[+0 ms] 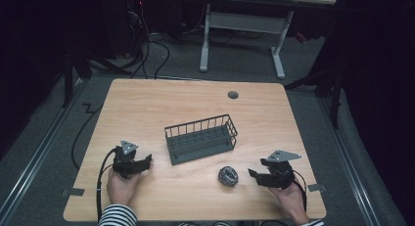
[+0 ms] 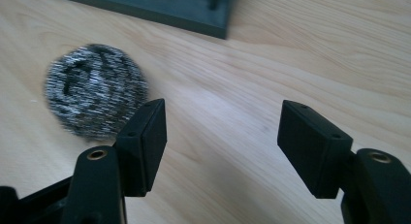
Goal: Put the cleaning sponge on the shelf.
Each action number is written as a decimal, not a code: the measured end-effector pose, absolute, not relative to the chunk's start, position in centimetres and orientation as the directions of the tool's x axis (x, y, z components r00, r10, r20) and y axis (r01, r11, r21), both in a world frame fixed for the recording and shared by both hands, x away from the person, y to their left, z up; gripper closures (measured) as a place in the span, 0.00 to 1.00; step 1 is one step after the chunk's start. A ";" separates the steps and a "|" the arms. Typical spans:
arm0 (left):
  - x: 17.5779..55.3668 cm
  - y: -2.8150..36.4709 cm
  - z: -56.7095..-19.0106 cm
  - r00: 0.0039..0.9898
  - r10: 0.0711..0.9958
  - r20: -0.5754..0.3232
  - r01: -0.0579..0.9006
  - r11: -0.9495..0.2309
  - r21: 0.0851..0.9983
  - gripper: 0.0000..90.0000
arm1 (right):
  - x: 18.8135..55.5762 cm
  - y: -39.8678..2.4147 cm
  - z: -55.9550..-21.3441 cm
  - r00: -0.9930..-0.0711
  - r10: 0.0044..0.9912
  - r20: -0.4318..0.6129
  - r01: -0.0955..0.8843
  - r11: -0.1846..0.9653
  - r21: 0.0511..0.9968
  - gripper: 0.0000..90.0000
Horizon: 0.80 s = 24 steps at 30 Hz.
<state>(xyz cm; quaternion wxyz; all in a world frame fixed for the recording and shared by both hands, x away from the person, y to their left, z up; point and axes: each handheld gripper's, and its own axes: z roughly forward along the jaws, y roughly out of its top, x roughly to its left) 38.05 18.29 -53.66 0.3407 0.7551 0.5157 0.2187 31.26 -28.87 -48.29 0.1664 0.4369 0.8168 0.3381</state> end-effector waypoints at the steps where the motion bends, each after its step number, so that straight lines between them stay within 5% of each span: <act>1: 38.0 18.3 -53.7 0.373 0.928 -0.021 0.630 -0.236 0.740 0.29 | 31.2 -28.5 -48.2 -0.574 0.818 0.027 0.598 0.396 0.697 0.39; 24: 38.1 18.4 -53.7 0.373 0.927 -0.028 0.630 -0.231 0.741 0.28 | 31.2 -21.9 -48.3 -0.707 0.706 0.047 0.552 0.509 0.660 0.38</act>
